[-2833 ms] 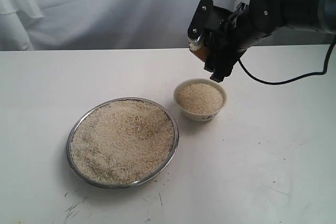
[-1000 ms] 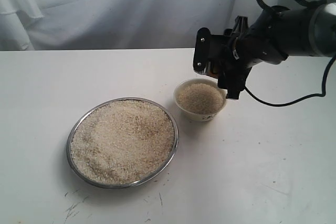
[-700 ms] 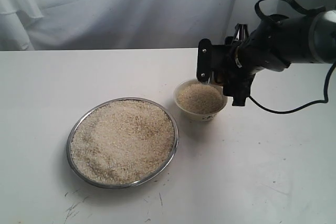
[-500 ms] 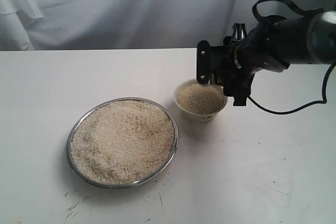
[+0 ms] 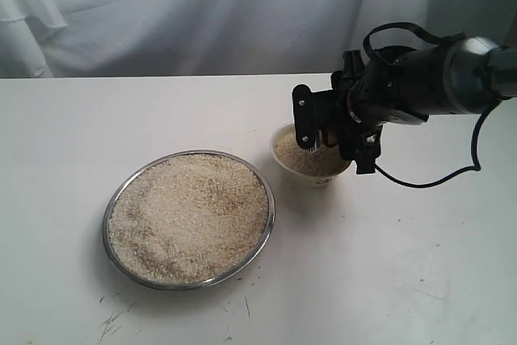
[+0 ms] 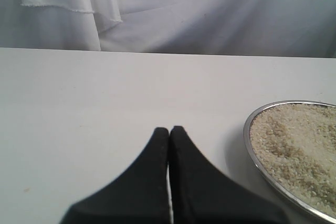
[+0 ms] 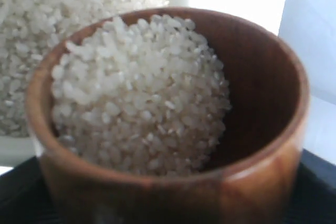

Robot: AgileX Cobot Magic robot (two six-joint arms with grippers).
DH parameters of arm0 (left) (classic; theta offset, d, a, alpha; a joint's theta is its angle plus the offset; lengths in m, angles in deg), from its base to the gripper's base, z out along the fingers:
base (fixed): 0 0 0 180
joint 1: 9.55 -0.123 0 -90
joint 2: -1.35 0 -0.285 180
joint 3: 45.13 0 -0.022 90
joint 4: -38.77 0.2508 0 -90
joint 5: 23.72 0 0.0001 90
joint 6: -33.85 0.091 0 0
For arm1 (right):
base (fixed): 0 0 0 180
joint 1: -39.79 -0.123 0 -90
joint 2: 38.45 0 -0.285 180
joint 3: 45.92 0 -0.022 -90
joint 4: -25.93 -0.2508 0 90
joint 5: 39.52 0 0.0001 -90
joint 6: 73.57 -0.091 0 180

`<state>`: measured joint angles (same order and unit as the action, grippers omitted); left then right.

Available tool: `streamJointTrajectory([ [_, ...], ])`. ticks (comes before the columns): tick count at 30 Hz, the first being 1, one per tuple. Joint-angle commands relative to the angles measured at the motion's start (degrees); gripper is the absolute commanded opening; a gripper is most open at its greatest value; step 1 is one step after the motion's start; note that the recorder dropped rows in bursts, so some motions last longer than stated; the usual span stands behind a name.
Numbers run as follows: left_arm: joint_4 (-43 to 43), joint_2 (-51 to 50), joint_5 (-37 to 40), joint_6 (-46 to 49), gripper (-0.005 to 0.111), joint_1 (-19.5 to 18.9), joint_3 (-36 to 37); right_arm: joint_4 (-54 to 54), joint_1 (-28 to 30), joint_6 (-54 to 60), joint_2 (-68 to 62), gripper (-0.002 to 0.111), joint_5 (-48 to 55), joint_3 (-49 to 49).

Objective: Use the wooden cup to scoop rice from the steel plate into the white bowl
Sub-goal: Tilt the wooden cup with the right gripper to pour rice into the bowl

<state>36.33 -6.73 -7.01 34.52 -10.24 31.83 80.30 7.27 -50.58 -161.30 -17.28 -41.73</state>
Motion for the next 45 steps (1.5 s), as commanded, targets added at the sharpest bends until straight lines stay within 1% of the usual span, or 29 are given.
streamJointTrajectory([
  [1, -0.04, 0.29, -0.36, -0.18, 0.0, 0.09, 0.26, 0.66, -0.29, -0.47, 0.46, 0.0, 0.57, 0.0],
  [11, -0.04, 0.29, -0.36, -0.18, 0.0, 0.09, 0.26, 1.15, -0.61, -3.1, 1.07, 0.0, 1.42, -1.56],
  [14, -0.04, 0.29, -0.36, -0.18, 0.0, 0.09, 0.26, 5.05, -0.73, -4.69, 1.07, 0.0, 3.69, -1.56],
  [15, -0.04, 0.29, -0.36, -0.18, 0.0, 0.09, 0.26, 7.01, -0.93, -6.93, 1.07, 0.0, 4.4, -1.56],
  [23, -0.04, 0.29, -0.36, -0.18, 0.0, 0.09, 0.26, 9.97, -1.83, -8.49, 1.07, 0.0, 5.53, -1.56],
  [26, -0.04, 0.29, -0.36, -0.18, 0.0, 0.09, 0.26, 14.01, -2.46, -11.61, 1.07, 0.0, 6.8, -1.56],
  [45, -0.04, 0.29, -0.36, -0.18, 0.0, 0.09, 0.26, 20.78, -4.49, -13.65, 0.3, 0.0, 12.14, -1.56],
])
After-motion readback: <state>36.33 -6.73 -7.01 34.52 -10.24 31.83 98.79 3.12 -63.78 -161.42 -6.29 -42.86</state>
